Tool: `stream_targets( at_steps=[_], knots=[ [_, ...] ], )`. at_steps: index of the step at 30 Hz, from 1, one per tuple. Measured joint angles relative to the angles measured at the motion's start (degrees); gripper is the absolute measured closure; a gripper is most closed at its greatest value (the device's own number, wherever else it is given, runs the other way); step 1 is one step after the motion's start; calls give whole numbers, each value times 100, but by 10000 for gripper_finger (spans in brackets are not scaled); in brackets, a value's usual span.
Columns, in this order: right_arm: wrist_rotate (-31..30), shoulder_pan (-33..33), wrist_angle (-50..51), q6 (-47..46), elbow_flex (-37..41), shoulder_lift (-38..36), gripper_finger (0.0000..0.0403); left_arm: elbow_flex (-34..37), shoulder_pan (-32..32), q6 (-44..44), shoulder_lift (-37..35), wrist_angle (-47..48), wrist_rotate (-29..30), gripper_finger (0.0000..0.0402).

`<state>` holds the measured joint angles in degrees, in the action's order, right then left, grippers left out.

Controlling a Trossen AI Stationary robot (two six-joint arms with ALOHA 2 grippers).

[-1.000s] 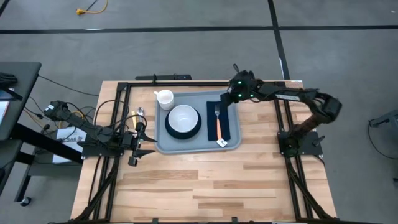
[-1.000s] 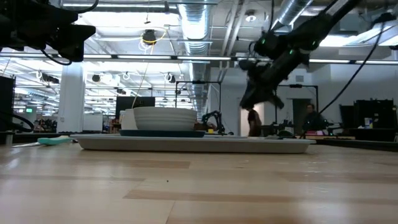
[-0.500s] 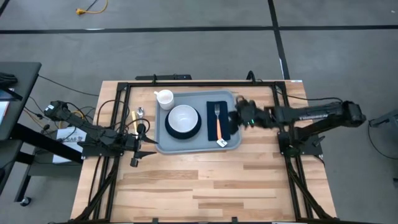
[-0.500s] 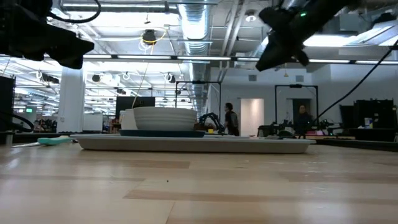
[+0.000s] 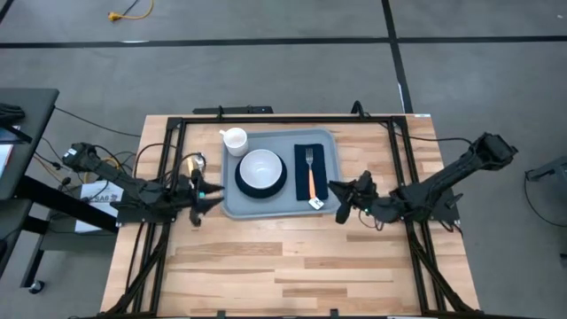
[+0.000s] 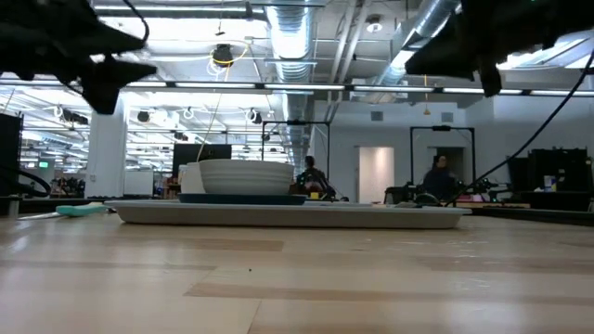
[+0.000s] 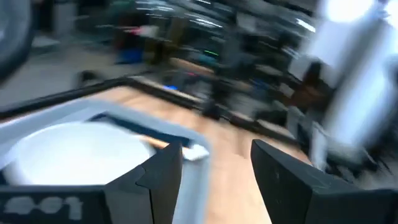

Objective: Set up tray
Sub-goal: Put the green spoon on the black napkin to the left of the orange fork

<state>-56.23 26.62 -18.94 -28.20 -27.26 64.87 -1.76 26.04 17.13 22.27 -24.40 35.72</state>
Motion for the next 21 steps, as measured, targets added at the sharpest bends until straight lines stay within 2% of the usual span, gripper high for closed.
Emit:
stream_targets(
  at_steps=[3,6,9,16,19,21],
  knots=[
    [-382,128,-520,657,56,1,367,-183,-2,1080,165,529,888,221],
    [-718,147,-678,1006,56,1,367,-565,-2,2395,412,1625,1402,221],
    [-849,93,-578,1024,56,4,367,-1160,-7,3486,678,3070,1624,221],
    [-864,83,343,48,71,266,367,-3289,-408,5339,1644,6974,1321,221],
    [-881,117,359,-380,124,637,369,-4128,-856,6052,2214,8580,911,221],
    [-883,153,389,-510,143,931,369,-4514,-1176,6418,2555,9280,553,221]
  ],
)
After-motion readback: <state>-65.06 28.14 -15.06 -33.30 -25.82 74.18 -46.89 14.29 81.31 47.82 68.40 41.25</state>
